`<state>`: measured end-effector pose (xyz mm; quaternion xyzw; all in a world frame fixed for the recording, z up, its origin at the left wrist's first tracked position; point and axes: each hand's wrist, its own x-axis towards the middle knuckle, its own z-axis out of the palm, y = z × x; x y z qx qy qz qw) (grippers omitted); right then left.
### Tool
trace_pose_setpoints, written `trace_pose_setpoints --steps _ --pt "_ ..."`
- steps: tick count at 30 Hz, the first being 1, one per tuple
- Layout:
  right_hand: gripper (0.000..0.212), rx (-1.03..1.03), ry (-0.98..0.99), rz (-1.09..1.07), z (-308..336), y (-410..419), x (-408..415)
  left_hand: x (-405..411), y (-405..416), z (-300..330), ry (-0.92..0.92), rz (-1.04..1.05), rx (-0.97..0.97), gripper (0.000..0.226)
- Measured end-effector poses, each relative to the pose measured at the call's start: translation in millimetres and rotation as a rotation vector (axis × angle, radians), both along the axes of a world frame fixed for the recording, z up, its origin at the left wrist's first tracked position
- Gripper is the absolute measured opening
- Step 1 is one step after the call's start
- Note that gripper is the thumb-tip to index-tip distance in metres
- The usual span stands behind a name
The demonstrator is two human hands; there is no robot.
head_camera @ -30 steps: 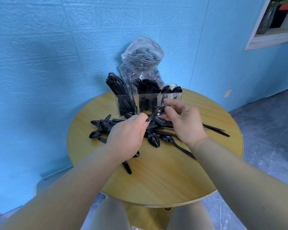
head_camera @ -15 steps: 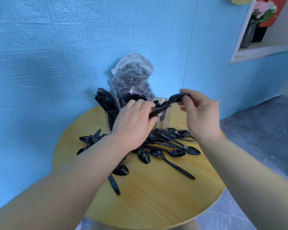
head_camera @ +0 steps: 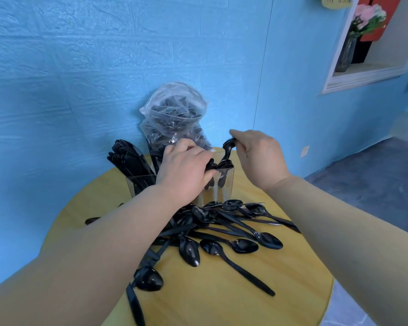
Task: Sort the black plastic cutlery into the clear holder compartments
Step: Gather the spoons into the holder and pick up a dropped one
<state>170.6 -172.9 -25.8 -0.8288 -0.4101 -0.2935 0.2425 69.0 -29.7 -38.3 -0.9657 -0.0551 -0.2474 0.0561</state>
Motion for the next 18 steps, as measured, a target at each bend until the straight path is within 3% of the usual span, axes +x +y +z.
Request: trace_pose_setpoints --steps 8,12,18 --pt "0.039 -0.064 0.3 0.117 -21 -1 4 4 5 -12 -0.171 -0.056 -0.002 0.026" --pt "0.059 -0.138 0.331 0.166 -21 -5 -2 4 6 -12 -0.176 -0.066 0.014 0.028" --pt "0.029 -0.177 0.159 0.156 -29 -6 -1 5 6 -13 -0.211 -0.067 0.045 0.028"
